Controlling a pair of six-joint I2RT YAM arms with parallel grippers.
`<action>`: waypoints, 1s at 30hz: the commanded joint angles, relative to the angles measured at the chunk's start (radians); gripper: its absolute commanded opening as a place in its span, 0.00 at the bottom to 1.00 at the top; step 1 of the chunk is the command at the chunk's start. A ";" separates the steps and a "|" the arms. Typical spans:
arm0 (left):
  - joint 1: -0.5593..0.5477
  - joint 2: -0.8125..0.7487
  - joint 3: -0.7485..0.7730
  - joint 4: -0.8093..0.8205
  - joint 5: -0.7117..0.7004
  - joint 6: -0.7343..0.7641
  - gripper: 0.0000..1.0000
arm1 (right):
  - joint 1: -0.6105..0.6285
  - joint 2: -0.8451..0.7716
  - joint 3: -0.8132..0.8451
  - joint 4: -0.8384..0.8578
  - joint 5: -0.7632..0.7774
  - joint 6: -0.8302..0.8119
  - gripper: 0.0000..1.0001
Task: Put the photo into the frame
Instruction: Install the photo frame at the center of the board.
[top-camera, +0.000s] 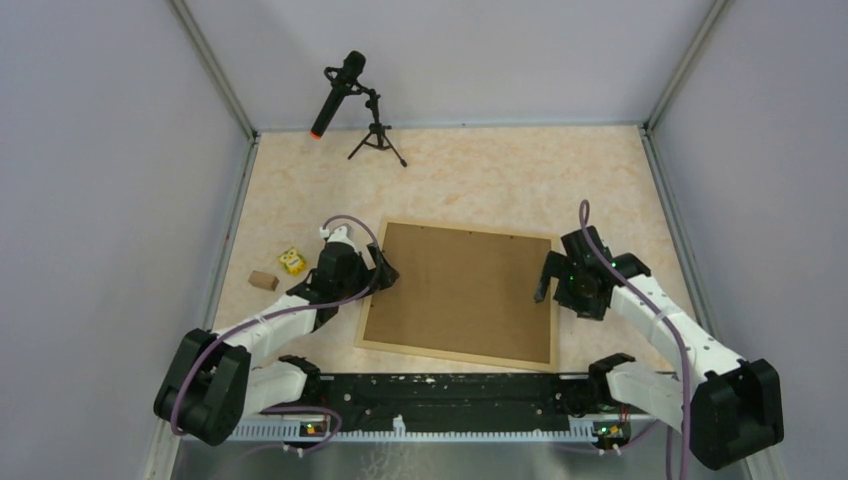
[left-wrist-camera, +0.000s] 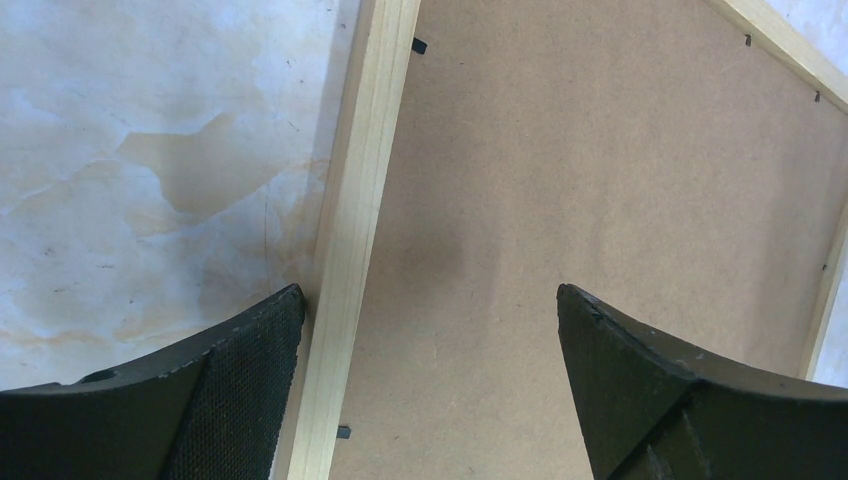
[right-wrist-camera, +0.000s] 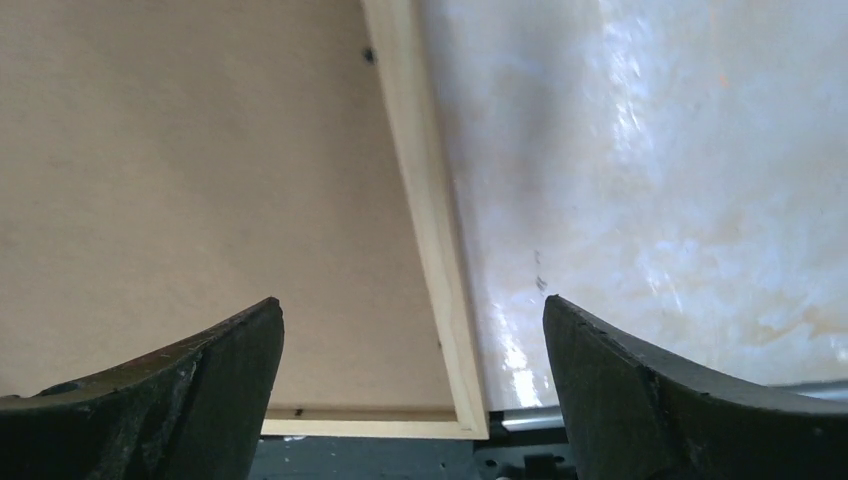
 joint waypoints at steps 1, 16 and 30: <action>-0.001 0.011 -0.014 0.005 0.044 -0.005 0.98 | 0.030 -0.027 -0.063 -0.099 0.067 0.086 0.99; 0.000 0.018 -0.013 0.012 0.052 0.000 0.98 | 0.252 0.021 0.024 -0.279 0.247 0.226 0.87; 0.003 0.031 -0.006 0.008 0.056 0.001 0.98 | 0.296 0.117 -0.023 -0.230 0.219 0.242 0.51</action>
